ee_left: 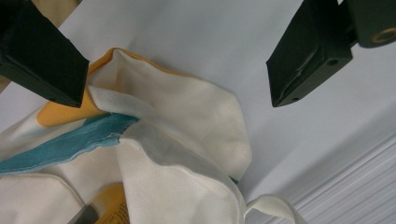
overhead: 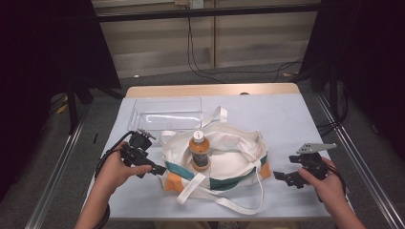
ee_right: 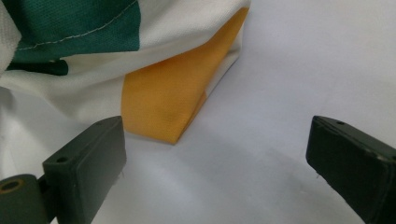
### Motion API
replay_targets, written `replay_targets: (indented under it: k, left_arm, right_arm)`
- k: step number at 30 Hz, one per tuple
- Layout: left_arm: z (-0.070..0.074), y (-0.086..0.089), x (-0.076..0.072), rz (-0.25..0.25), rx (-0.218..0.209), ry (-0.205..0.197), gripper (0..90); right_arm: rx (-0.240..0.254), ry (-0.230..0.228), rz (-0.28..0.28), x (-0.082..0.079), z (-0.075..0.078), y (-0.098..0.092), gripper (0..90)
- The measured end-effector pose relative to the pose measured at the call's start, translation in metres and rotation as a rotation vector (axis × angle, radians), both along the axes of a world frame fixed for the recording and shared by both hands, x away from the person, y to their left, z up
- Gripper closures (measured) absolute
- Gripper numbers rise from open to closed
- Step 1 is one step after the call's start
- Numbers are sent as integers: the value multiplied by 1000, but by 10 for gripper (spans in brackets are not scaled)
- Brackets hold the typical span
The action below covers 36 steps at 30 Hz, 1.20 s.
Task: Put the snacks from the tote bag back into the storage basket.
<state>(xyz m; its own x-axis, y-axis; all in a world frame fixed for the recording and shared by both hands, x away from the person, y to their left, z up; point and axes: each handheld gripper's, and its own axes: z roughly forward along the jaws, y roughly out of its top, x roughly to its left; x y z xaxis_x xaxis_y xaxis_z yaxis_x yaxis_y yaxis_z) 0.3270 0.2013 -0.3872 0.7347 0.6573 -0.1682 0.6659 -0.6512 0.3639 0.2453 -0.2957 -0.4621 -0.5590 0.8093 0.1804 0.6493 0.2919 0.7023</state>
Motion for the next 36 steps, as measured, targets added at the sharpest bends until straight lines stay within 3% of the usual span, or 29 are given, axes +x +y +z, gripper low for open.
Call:
replay_targets:
  k: [19,36]
  left_arm:
    - [15,-22,11,-49,48,14,51]
    - [23,-36,19,-65,62,17,51]
  right_arm:
    - [9,-8,-16,-1,2,-3,46]
    - [7,-9,-18,-1,3,-3,47]
